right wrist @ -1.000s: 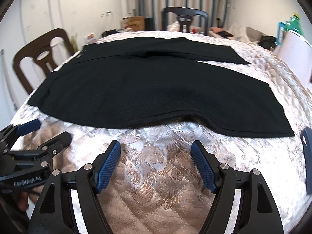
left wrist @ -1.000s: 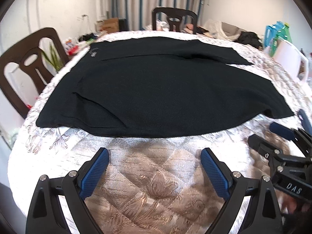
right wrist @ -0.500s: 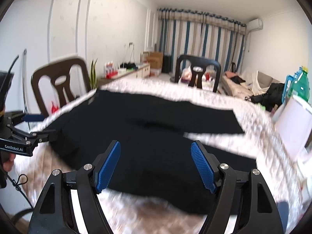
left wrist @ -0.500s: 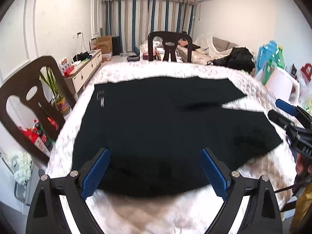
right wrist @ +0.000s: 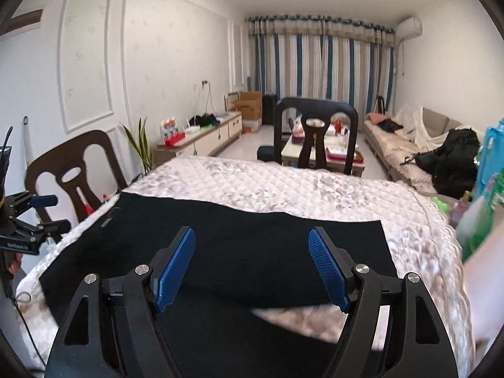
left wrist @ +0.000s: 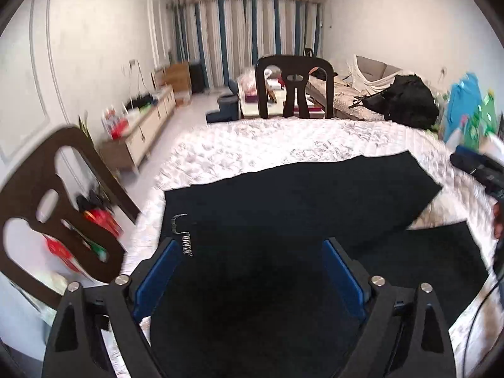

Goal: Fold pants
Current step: 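Grasp the black pants' waistband with both grippers and lift it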

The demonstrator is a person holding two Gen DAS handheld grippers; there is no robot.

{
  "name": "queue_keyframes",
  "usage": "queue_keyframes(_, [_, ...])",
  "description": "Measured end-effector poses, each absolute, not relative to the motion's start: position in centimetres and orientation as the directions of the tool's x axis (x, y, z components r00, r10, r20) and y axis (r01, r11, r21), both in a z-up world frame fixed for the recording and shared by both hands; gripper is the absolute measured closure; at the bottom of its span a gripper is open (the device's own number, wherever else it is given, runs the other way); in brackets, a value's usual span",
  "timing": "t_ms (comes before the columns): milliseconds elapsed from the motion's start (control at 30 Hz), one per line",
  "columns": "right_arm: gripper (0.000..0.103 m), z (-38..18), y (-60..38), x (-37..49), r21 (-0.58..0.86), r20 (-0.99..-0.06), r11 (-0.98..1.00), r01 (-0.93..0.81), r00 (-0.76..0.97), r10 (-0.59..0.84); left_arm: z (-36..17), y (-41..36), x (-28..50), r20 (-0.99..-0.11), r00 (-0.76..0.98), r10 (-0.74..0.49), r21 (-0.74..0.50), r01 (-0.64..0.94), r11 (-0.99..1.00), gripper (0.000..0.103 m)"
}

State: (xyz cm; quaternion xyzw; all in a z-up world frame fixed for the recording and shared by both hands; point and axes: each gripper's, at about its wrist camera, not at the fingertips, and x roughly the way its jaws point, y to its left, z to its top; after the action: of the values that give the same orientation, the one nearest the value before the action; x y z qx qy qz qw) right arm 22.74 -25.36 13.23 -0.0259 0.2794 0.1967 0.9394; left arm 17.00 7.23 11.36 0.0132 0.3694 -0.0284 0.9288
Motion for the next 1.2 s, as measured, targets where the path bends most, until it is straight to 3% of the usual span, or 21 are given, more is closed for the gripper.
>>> queue_keyframes(67, [0.028, 12.3, -25.7, 25.3, 0.073, -0.569, 0.919, -0.387, 0.741, 0.357, 11.1, 7.4, 19.0, -0.695, 0.716, -0.072, -0.013, 0.088, 0.996, 0.011])
queue_keyframes(200, [0.028, 10.6, -26.5, 29.5, 0.146, -0.601, 0.901, -0.408, 0.687, 0.409, 9.9, 7.0, 22.5, -0.702, 0.712, -0.025, 0.068, 0.101, 0.993, 0.012])
queue_keyframes(600, [0.028, 5.1, -25.2, 38.2, -0.003, -0.739, 0.879, -0.477, 0.593, 0.319, 4.8, 4.9, 33.0, -0.777, 0.628, -0.045, 0.131, 0.231, 0.964, 0.019])
queue_keyframes(767, [0.028, 3.7, -25.2, 40.9, 0.004, -0.758, 0.859, -0.512, 0.559, 0.337, 3.7, 4.6, 36.5, -0.784, 0.620, -0.029, 0.157, 0.244, 0.957, 0.020])
queue_keyframes(900, [0.028, 2.9, -24.8, 42.1, 0.007, -0.781, 0.833, -0.553, 0.518, 0.350, 3.0, 4.4, 38.0, -0.812, 0.578, -0.085, 0.098, 0.279, 0.955, 0.020])
queue_keyframes(1067, [0.028, 2.1, -24.4, 42.5, 0.003, -0.790, 0.804, -0.594, 0.492, 0.367, 1.9, 3.5, 38.0, -0.818, 0.569, -0.081, 0.145, 0.341, 0.929, 0.020])
queue_keyframes(1200, [0.028, 1.8, -24.5, 43.1, 0.040, -0.786, 0.796, -0.603, 0.473, 0.398, 1.9, 3.9, 38.7, -0.821, 0.560, -0.116, 0.095, 0.334, 0.938, 0.020])
